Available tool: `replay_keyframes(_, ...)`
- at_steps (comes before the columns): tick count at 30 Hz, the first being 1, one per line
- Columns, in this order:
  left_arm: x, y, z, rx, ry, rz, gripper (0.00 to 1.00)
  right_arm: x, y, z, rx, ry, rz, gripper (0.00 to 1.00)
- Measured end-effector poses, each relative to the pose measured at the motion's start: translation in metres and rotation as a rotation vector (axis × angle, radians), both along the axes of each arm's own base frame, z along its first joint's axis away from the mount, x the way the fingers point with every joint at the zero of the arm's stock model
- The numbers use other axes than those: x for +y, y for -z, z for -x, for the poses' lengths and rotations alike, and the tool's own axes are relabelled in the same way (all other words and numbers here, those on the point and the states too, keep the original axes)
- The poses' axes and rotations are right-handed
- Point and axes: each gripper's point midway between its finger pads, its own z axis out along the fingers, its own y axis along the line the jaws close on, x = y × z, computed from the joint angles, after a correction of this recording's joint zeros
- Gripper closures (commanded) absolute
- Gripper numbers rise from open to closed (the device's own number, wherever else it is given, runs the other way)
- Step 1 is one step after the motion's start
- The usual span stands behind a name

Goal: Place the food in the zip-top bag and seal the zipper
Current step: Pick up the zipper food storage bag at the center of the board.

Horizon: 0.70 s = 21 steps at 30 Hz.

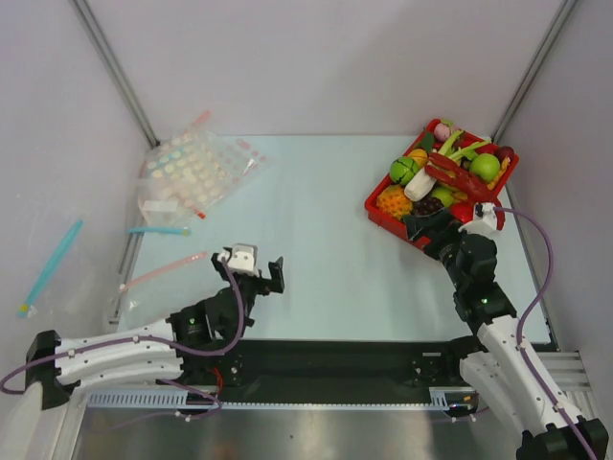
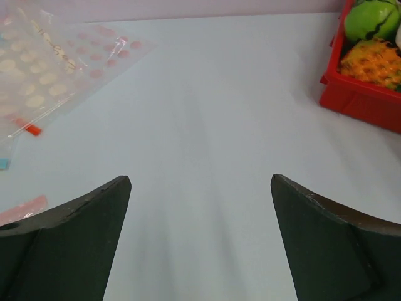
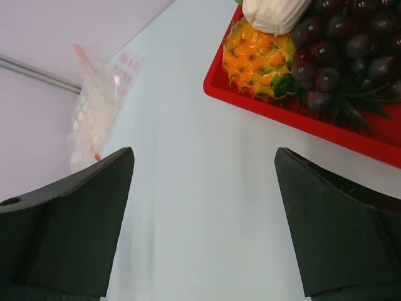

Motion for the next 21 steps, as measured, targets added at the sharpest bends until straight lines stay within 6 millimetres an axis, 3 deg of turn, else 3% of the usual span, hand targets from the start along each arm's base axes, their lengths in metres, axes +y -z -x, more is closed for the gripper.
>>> replay_keyframes(8, 0.053, 0.021, -0.061, 0.124, -0.222, 0.126, 0.0, 0.007, 0.002, -0.001, -0.018, -0.038, -0.011, 0.0)
replay_keyframes(11, 0.059, 0.034, -0.084, 0.198, -0.281, 0.155, 0.0, 0.014, 0.006, 0.0, -0.011, -0.077, -0.009, 0.0)
replay_keyframes(16, 0.054, 0.053, -0.126, 0.336, -0.351, 0.118, 0.0, 0.022, 0.007, 0.0, -0.018, -0.124, -0.005, 0.0)
replay_keyframes(21, 0.028, 0.021, -0.183, 0.336, -0.356, 0.003, 0.0, 0.029, 0.006, 0.001, -0.027, -0.169, -0.002, 0.0)
